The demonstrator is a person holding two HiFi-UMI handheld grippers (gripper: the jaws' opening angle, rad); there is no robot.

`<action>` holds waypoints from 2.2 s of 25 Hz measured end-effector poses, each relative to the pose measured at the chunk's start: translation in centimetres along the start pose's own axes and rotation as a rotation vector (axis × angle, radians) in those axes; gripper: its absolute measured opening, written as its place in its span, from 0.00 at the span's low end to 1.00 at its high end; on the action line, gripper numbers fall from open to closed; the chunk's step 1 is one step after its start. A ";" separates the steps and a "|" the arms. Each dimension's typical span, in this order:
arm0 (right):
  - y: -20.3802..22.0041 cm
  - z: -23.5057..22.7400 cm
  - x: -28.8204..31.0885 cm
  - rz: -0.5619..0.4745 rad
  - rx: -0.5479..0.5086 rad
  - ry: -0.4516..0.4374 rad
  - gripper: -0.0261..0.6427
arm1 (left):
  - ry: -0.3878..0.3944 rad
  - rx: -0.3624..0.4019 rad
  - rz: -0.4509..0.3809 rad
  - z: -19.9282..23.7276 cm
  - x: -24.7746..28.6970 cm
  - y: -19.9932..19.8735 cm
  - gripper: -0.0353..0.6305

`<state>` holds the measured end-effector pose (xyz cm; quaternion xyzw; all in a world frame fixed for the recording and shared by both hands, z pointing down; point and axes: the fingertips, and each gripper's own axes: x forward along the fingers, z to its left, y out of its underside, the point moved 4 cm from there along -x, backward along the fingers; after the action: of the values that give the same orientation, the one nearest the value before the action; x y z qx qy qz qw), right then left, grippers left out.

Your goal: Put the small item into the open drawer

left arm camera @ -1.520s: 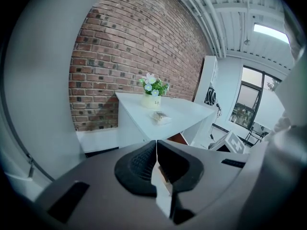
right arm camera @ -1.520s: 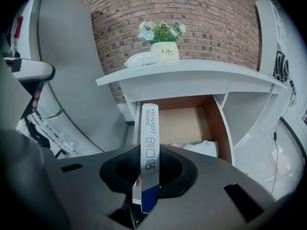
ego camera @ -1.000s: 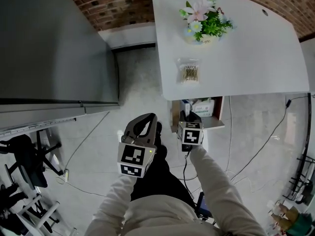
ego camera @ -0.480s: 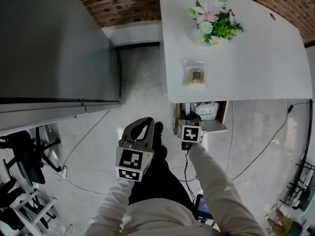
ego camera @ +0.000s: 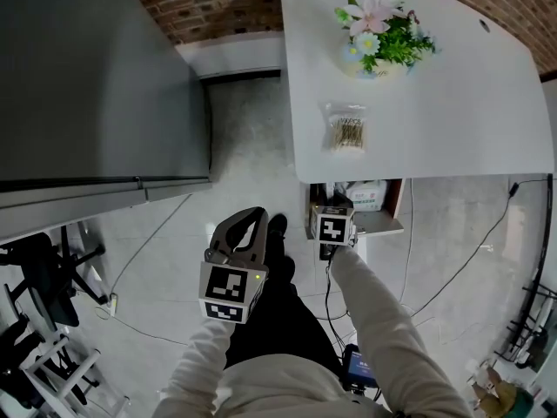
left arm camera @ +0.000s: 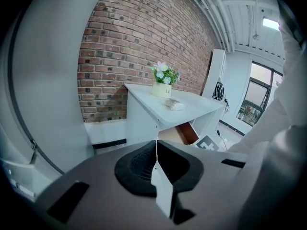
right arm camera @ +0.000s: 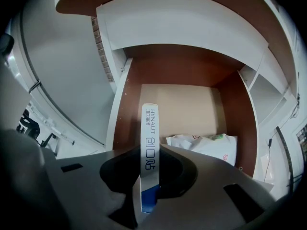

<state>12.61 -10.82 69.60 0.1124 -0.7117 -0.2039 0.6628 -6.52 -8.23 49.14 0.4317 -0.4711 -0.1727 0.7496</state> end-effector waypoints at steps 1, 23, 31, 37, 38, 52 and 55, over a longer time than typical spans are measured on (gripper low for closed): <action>0.1 0.0 0.2 0.005 -0.004 0.001 0.17 | 0.000 -0.002 0.002 0.0 0.1 0.1 0.09; -0.5 1.0 1.8 0.043 -0.067 -0.001 0.26 | -0.020 -0.019 0.009 1.2 0.6 0.6 0.09; -0.4 0.4 0.1 0.042 -0.030 -0.004 0.28 | -0.023 -0.017 0.000 0.9 0.4 0.5 0.09; 0.2 0.6 -2.3 0.026 0.020 -0.019 0.28 | 0.005 0.001 -0.016 -0.4 0.0 -0.3 0.09; 0.0 0.8 -2.8 0.009 0.022 -0.028 0.28 | 0.009 0.009 -0.018 -0.6 -0.1 -0.4 0.09; -3.9 1.2 -12.5 -0.272 0.077 -0.086 0.20 | -0.002 0.038 -0.057 -2.0 -2.3 -1.3 0.09; -4.4 0.9 -14.8 -0.324 0.119 -0.102 0.18 | 0.005 0.049 -0.063 -2.5 -2.7 -1.5 0.09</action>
<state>12.70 -8.21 54.35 0.2541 -0.7277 -0.2712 0.5765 -5.49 -6.01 45.96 0.4649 -0.4595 -0.1834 0.7342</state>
